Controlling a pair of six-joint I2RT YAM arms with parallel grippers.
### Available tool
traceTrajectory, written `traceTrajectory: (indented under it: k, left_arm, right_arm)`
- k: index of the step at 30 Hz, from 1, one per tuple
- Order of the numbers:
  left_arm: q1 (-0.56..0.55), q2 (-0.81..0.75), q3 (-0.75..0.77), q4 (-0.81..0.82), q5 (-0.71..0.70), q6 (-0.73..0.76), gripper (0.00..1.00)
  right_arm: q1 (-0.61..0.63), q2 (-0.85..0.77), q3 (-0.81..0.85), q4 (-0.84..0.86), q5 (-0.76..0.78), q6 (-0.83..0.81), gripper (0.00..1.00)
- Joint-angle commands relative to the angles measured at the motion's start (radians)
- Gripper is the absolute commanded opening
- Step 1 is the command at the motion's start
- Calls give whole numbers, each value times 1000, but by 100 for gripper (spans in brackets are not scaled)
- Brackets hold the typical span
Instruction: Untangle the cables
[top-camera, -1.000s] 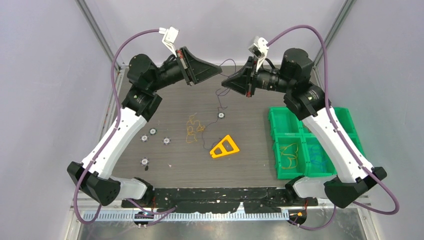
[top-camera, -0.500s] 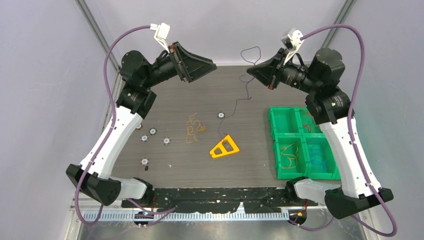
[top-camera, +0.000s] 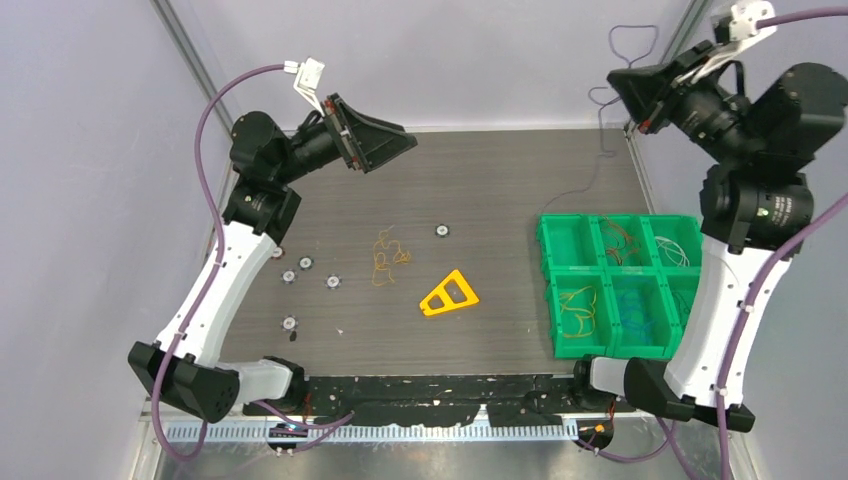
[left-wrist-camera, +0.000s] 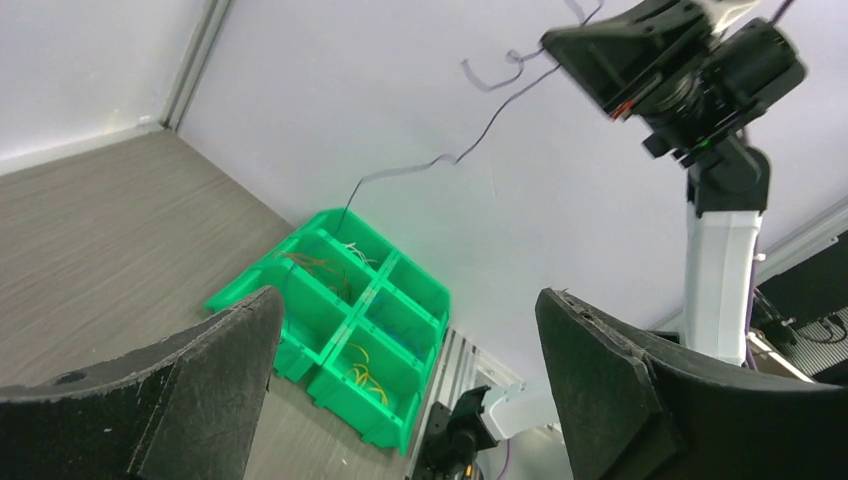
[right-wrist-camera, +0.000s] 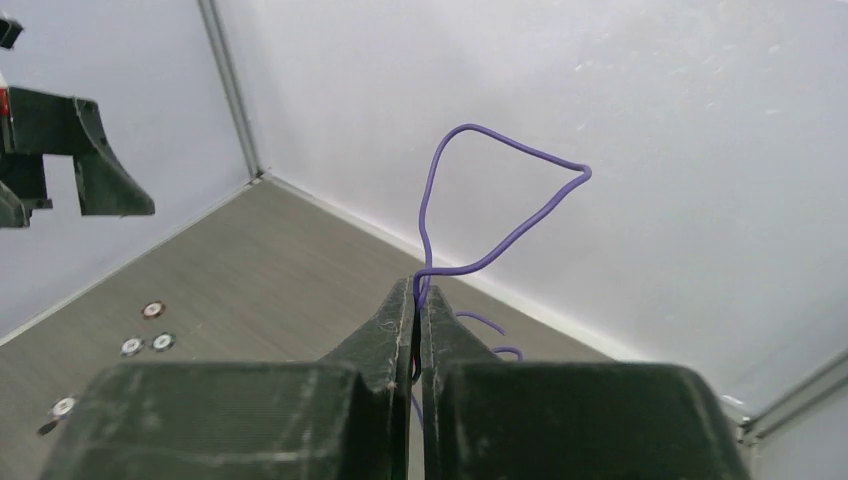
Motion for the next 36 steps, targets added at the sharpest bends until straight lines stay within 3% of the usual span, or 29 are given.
traceTrajectory:
  k: [1, 5, 10, 14, 20, 25, 31, 36]
  left_arm:
    - [3, -32, -29, 53, 32, 5, 100]
    - [3, -25, -21, 54, 40, 2, 100]
    - [5, -30, -35, 50, 42, 8, 99]
    - [10, -39, -56, 50, 41, 10, 100]
    - [16, -53, -89, 56, 38, 10, 100]
    - [21, -58, -105, 53, 35, 9, 100]
    - [22, -57, -128, 69, 26, -8, 100]
    - [28, -61, -143, 75, 26, -19, 100]
  right_arm:
    - [-105, 50, 173, -78, -42, -13, 5]
    - [-163, 124, 272, -68, -57, 36, 5]
    - [-196, 161, 256, -25, -81, 70, 5]
    - [-199, 127, 107, -24, -110, 18, 5]
    - [-200, 43, -294, -23, -64, -194, 5]
    - [-199, 6, -454, -13, -58, -240, 5]
    - [-191, 22, -677, 147, -151, -87, 5]
    - [-131, 30, -755, 272, -210, 85, 6]
